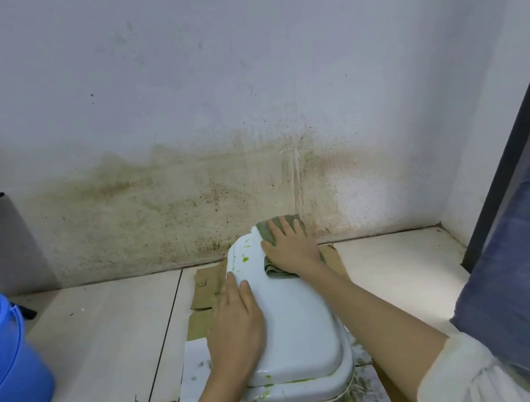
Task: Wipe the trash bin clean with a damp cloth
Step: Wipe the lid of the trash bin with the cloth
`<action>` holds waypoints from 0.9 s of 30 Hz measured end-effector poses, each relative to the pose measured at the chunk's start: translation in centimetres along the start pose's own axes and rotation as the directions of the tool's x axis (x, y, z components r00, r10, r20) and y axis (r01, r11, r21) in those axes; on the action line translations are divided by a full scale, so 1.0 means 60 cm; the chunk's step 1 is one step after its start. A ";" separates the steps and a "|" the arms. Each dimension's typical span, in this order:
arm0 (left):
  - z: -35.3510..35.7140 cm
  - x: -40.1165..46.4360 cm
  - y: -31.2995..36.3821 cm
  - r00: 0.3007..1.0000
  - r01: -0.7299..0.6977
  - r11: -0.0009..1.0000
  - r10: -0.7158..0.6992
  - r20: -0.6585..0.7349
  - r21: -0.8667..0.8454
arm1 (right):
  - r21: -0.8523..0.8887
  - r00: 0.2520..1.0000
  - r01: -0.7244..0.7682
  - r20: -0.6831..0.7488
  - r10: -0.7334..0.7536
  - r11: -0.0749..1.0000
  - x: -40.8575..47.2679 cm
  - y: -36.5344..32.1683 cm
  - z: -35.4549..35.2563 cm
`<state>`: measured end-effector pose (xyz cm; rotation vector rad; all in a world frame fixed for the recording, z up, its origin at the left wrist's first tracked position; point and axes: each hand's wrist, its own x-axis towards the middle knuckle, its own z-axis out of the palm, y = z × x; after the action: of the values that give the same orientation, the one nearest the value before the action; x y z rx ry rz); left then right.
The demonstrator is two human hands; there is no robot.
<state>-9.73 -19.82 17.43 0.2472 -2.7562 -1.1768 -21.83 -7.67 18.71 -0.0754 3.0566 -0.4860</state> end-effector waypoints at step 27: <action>-0.020 -0.027 0.015 0.930 0.183 0.862 -0.308 -0.200 -0.472 | 0.554 0.954 0.165 0.121 -0.275 0.816 -0.112 -0.075 0.003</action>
<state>-7.99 -19.75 18.81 0.6681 -2.1882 -1.6596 -14.94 -11.61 20.18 -0.4322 2.6100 -1.2528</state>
